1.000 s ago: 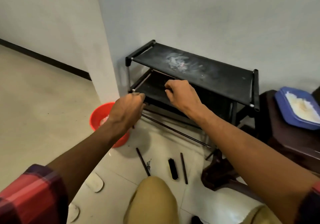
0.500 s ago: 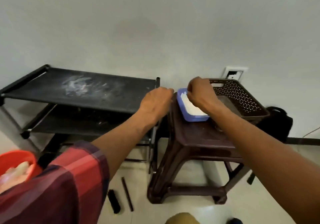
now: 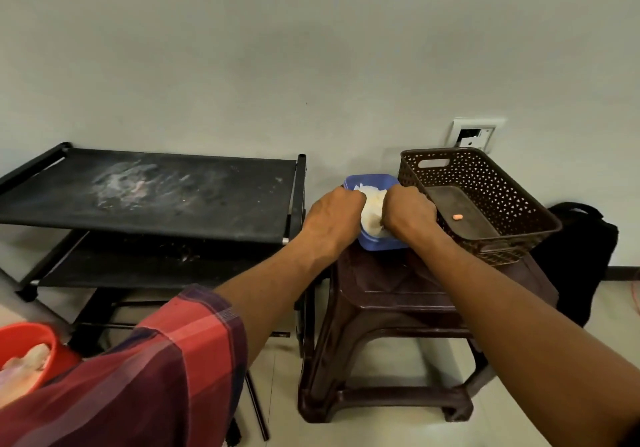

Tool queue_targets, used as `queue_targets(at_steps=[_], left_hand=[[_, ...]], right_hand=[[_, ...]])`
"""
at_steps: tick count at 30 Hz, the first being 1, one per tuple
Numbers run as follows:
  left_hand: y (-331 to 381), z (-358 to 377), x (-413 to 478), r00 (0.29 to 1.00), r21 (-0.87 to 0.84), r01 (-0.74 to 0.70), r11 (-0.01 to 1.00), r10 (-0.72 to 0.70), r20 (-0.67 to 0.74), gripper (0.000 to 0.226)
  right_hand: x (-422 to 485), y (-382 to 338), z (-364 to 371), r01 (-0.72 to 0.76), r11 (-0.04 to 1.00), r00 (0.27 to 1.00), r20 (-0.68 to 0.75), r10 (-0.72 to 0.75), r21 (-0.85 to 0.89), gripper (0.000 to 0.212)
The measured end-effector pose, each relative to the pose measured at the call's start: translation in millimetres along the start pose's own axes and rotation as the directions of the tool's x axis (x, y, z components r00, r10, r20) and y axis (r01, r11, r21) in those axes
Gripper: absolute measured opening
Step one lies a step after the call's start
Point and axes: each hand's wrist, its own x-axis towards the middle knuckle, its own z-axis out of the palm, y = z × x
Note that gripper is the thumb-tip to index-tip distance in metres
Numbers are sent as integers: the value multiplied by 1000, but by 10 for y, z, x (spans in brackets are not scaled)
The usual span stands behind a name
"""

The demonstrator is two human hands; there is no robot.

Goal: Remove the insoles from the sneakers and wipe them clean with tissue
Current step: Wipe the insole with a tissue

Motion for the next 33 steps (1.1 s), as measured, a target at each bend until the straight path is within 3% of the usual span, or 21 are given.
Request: queue_targets(at_steps=[6, 10, 13, 17, 18, 22, 25, 27, 29, 31, 33], left_hand=[[-52, -42, 1, 997, -60, 30, 998, -35, -75, 12], [-79, -163, -33, 968, -346, 111, 932, -181, -176, 27], [-13, -424, -35, 923, -638, 227, 736, -372, -100, 54], [-3, -952, -92, 837, -915, 377, 144, -477, 269, 63], [-56, -1096, -130, 827, -933, 349, 90, -498, 261, 61], [-411, -1734, -445, 733, -956, 251, 150, -675, 86, 28], [-854, -2239, -867, 726, -951, 199, 236, -687, -18, 45], [-1171, -2555, -1282, 768, -951, 143, 275, -637, -68, 46], [-1448, -2869, -1757, 790, -941, 109, 320, -602, -114, 41], [-1710, -3165, -2233, 800, -913, 102, 395, -578, -161, 35], [-2026, -3412, -2743, 790, -891, 109, 441, -583, -192, 30]], right_hand=[[-24, 30, -85, -32, 994, 984, -173, 49, 102, 26], [-73, 54, -318, 82, 969, 938, -347, 5, 234, 12], [-143, 2, -550, 242, 896, 906, -417, -71, 373, 8], [-356, -280, -890, 484, 767, 831, -496, -253, 422, 14], [-427, -395, -993, 513, 753, 818, -500, -283, 413, 15], [-741, -909, -1387, 548, 701, 803, -520, -290, 455, 26], [-1008, -1435, -1686, 501, 616, 842, -509, -182, 608, 33], [-1238, -1868, -1884, 394, 490, 918, -363, -161, 778, 43], [-1529, -2324, -2045, 186, 307, 954, -96, -285, 933, 55], [-1834, -2795, -2131, 22, 196, 887, 72, -456, 980, 62], [-2194, -3341, -2166, -30, 102, 841, 80, -535, 994, 54]])
